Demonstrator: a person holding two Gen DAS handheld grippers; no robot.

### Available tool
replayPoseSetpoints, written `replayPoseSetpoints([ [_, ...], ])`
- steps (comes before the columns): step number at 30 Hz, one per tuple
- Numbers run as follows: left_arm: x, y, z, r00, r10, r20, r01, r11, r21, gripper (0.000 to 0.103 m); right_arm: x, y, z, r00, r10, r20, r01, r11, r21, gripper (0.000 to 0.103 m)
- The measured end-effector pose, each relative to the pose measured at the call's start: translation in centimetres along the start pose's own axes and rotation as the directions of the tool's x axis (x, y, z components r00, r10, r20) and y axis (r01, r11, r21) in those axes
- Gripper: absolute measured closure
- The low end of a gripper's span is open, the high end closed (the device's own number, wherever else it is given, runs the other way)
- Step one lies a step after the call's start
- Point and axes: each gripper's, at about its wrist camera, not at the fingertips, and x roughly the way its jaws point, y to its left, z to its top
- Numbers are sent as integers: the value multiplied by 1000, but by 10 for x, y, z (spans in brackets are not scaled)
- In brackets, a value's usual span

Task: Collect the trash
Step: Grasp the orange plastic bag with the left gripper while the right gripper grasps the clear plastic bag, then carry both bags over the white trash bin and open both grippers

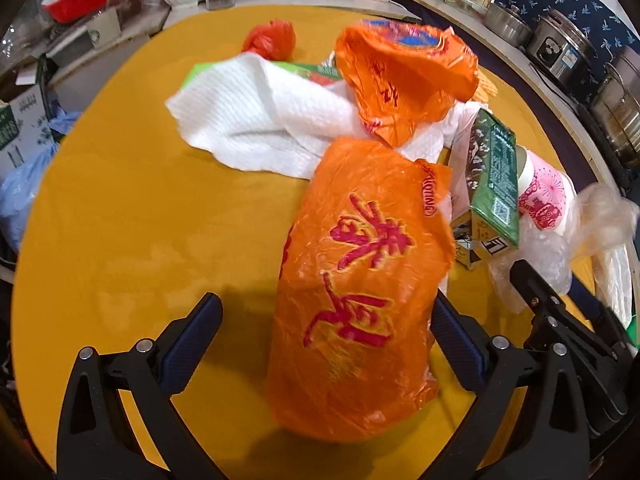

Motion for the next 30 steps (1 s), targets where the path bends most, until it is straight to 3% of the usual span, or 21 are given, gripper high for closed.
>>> replayPoseSetpoints([
  [4,1,-3,-1,1000,1,23,-2,1000,18,16,1,1,-2,1000,15,2,-15,1000,-4,45],
  [9,-5,-7,-1,1000,-29,13,28,999,30,50,-8,2,-4,1000,25,10,-24,999,-22,59],
  [12,-10,-9,-3,999,-40,10,39,999,26,64,-20,1,-6,999,34,23,-33,999,-28,64],
  [15,-24,-12,-8,999,-30,32,29,999,38,71,-39,-5,-10,998,38,49,-37,999,-27,66],
  [22,-78,-39,-22,991,-28,130,13,994,112,75,-89,-32,-15,991,31,127,-33,999,17,67],
  [30,-131,-97,-31,970,-127,207,78,969,233,75,-144,-88,-22,974,-42,222,17,994,111,67],
])
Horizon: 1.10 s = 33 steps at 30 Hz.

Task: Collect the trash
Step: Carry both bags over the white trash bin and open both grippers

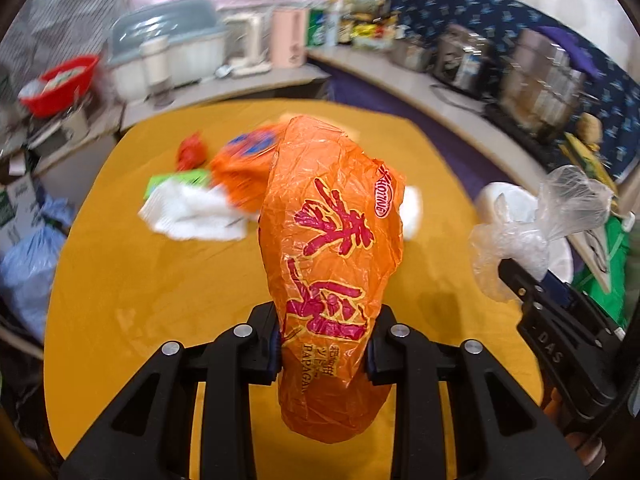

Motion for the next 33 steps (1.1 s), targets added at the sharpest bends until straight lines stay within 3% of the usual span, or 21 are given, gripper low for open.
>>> replayPoseSetpoints([
  [7,-7,-80,15,993,-112,25,109,987,122,75,-29,-77,13,992,-112,66,105,989,104,67],
  [17,24,-211,37,959,-285,-1,274,922,273,75,-19,-190,26,969,-240,49,221,942,251,67],
  [23,64,-269,48,955,-296,-19,286,902,323,74,12,-235,33,972,-234,9,220,927,305,66],
  [33,137,-305,57,961,-258,-102,277,914,297,73,70,-266,42,975,-217,-58,223,915,335,65],
])
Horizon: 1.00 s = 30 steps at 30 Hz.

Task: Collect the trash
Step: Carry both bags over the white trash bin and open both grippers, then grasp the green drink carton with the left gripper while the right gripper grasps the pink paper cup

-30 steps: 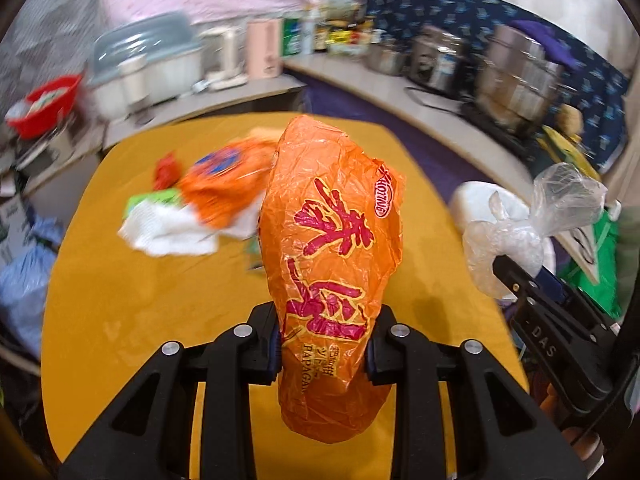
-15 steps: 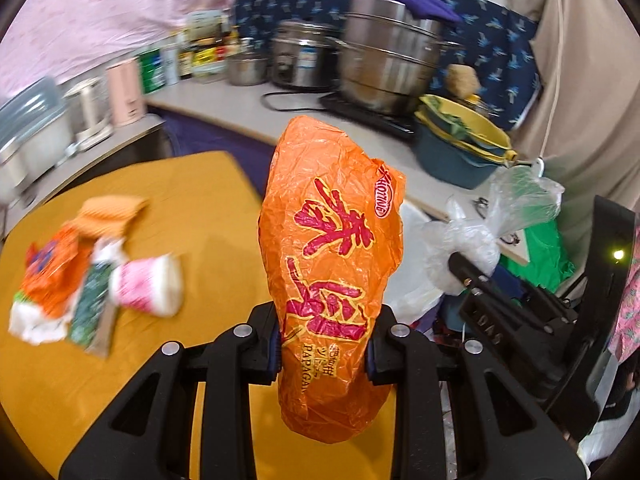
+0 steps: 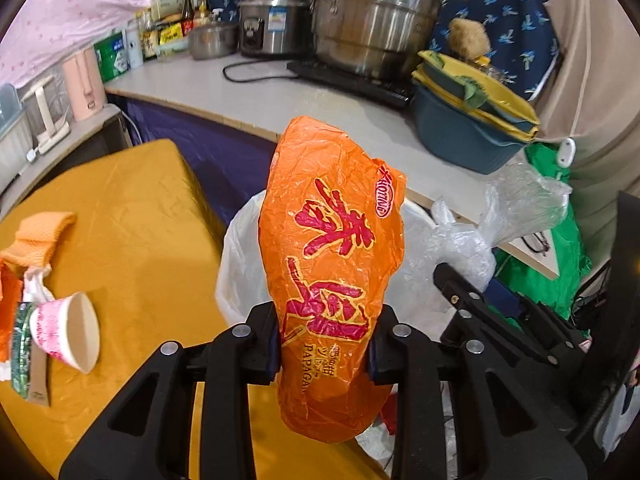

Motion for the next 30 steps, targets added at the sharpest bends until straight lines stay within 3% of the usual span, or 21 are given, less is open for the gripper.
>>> replayPoseSetpoints([
  [4,21,2,4,1000,10,-18,-11,1000,-13,69,15,-2,8,1000,2,-9,-2,1000,-1,59],
  [13,40,15,1,996,82,-30,-83,996,-34,33,27,-7,18,1000,-14,0,14,1000,26,46],
  [21,33,31,1,996,93,-16,-94,994,-53,21,30,4,24,1000,-22,6,22,1000,-8,36],
  [30,0,52,-2,993,113,37,-110,991,-77,21,7,23,25,999,11,41,-10,1000,-26,35],
])
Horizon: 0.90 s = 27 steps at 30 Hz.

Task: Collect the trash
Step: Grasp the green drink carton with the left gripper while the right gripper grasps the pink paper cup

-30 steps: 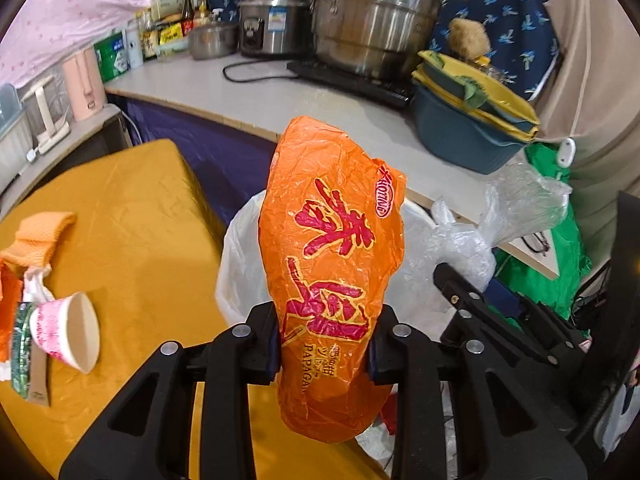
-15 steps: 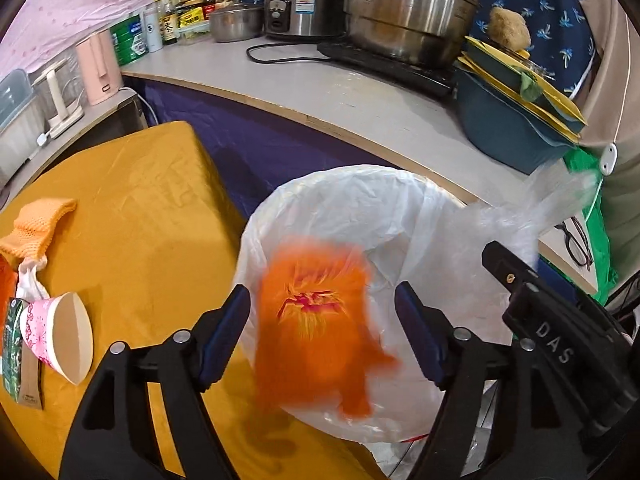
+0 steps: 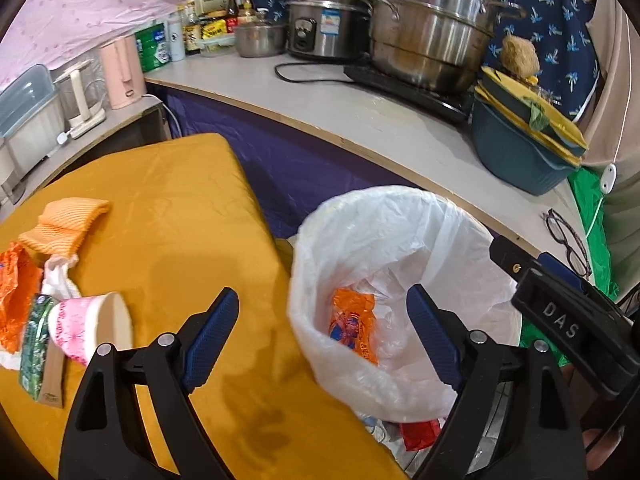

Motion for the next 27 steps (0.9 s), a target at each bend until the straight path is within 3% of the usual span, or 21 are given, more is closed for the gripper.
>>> replayPoseSetpoints([
  [4,-21,18,-4,1000,15,24,-15,999,-30,21,-24,19,0,999,33,35,-32,999,-23,33],
  [6,-36,33,-8,998,43,39,-41,998,-54,15,-39,32,-3,997,62,53,-60,997,-39,31],
  [12,-68,73,-22,989,136,62,-130,987,-90,14,-67,78,-18,988,143,62,-137,986,-99,28],
  [19,-96,146,-52,973,228,26,-220,959,-177,11,-81,140,-50,975,223,17,-218,965,-148,27],
  [27,-104,226,-88,958,283,-42,-284,919,-275,10,-63,196,-91,963,258,-79,-268,950,-159,27],
])
